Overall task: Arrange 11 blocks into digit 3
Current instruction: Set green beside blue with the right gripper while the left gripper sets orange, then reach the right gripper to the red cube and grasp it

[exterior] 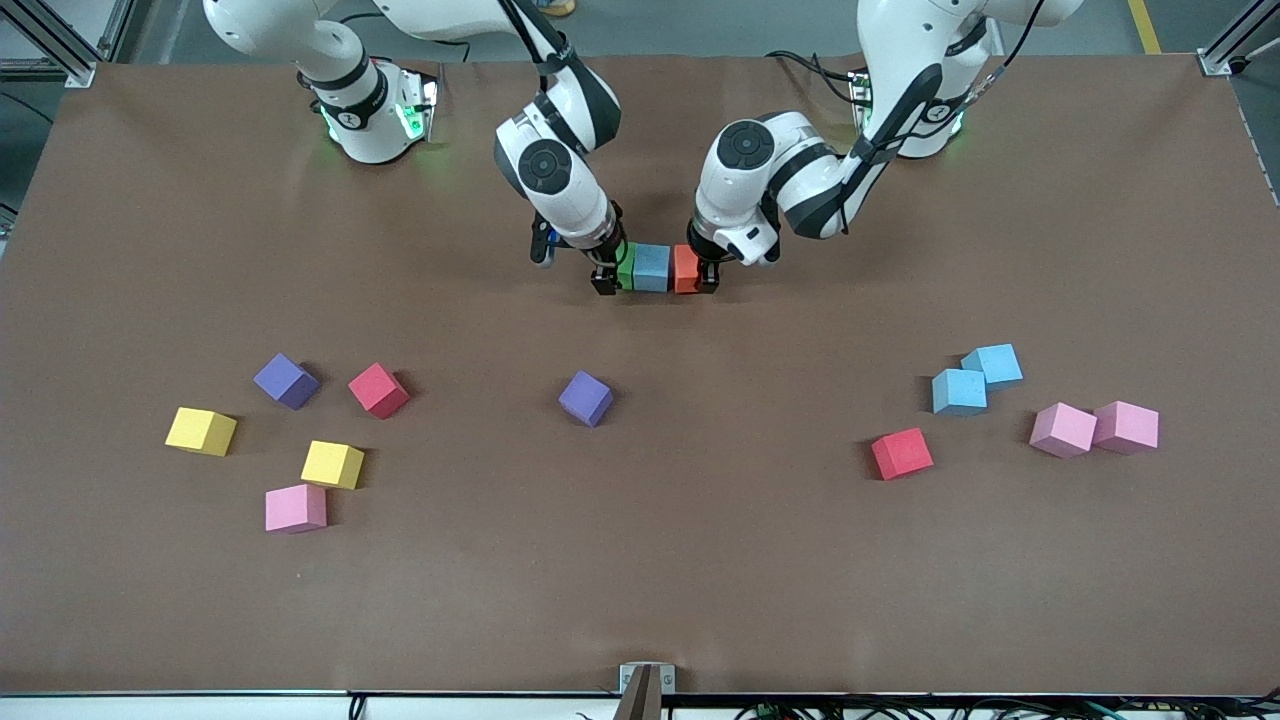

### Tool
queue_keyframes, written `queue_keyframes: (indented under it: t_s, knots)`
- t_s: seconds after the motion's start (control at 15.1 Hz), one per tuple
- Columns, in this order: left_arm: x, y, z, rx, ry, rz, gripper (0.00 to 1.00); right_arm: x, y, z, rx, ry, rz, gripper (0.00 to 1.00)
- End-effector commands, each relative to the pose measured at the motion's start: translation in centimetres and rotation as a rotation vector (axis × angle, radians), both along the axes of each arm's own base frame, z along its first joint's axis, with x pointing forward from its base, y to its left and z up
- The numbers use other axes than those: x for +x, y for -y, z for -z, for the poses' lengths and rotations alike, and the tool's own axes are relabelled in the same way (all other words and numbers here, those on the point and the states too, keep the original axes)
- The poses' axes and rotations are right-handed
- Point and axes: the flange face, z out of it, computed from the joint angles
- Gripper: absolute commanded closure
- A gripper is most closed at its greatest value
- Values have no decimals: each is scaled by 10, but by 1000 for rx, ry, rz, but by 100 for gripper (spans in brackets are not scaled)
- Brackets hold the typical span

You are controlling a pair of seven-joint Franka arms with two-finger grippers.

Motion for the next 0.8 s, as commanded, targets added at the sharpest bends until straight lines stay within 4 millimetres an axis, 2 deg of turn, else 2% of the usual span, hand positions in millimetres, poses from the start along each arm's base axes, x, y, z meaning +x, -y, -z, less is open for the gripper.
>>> queue_keyframes:
  t_s: [0.0,0.2,0.4,0.53,0.73]
  knots:
    - [6,9,2,17,-4,23,71,0,6,-20,5,-17,-4,0]
    - [2,13,7,22,-9,42,71,2,7,-32,-6,-18,-36,0]
    - [1,12,10,25,-14,42,71,17,17,-55,-7,-16,-39,0]
    - [1,13,10,25,-14,44,71,45,41,-78,-14,6,-66,0]
    - [-4,16,11,25,-15,51,71,90,92,-101,-26,-3,-280,0]
